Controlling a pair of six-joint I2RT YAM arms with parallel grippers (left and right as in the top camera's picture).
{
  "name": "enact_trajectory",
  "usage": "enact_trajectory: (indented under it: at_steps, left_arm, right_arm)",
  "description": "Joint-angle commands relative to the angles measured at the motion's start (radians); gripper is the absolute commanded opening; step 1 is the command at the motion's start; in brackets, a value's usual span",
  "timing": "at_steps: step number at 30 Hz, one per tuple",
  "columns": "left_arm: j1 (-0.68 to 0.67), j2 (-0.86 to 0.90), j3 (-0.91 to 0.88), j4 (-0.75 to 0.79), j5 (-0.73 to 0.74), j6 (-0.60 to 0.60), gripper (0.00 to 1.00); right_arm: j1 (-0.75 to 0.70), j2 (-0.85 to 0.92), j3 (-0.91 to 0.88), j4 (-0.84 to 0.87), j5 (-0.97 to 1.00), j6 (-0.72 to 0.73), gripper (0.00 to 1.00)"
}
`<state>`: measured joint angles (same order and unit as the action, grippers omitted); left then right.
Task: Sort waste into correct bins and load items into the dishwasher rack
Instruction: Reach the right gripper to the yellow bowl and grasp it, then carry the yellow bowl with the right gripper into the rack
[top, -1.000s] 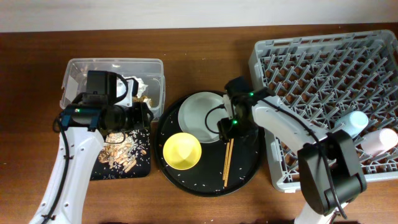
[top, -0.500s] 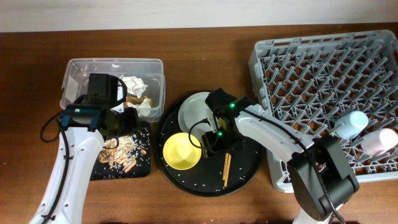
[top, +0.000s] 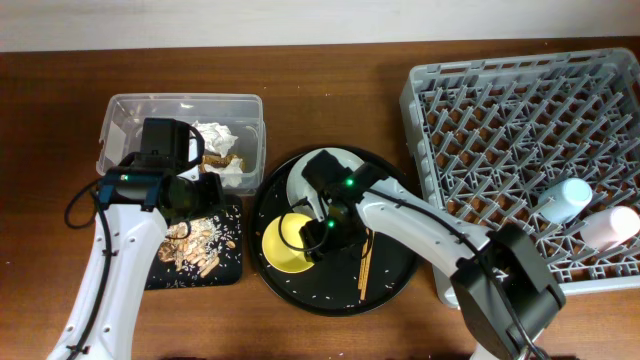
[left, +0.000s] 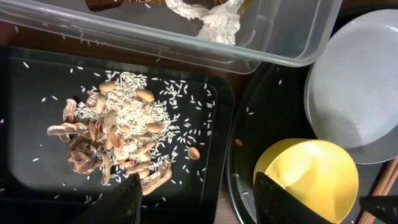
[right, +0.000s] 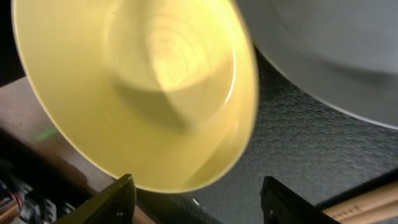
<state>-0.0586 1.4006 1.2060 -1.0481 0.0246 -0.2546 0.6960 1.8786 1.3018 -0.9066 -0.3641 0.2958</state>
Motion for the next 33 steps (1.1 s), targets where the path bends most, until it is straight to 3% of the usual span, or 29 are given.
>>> enact_trajectory:
  at_steps: [1,5,12,17,22,28,33]
  left_arm:
    - [0.003,-0.013,0.001,-0.005,-0.014,-0.01,0.57]
    - [0.003,-0.013,0.001,-0.005,-0.013,-0.01,0.57]
    - [0.003,-0.013,0.001,-0.006,-0.014,-0.01,0.57]
    - [0.003,-0.013,0.001,-0.006,-0.013,-0.01,0.57]
    - [0.003,-0.013,0.001,-0.008,-0.013,-0.01,0.57]
    - [0.003,-0.013,0.001,-0.008,-0.013,-0.01,0.57]
    - [0.003,-0.013,0.001,-0.008,-0.014,-0.01,0.57]
  right_arm:
    - [0.006,0.017,0.014,0.002,0.063,0.058,0.65]
    - [0.006,0.045,0.014,0.006,0.063,0.08,0.6]
    - [0.006,0.047,0.013,0.024,0.062,0.084,0.38]
    - [0.006,0.047,0.013,0.024,0.062,0.084,0.16]
    - [0.006,0.047,0.013,0.023,0.062,0.084,0.04]
    - [-0.024,0.01,0.034,-0.015,0.061,0.079,0.04]
    - [-0.111,-0.179,0.123,-0.111,0.206,0.049,0.04]
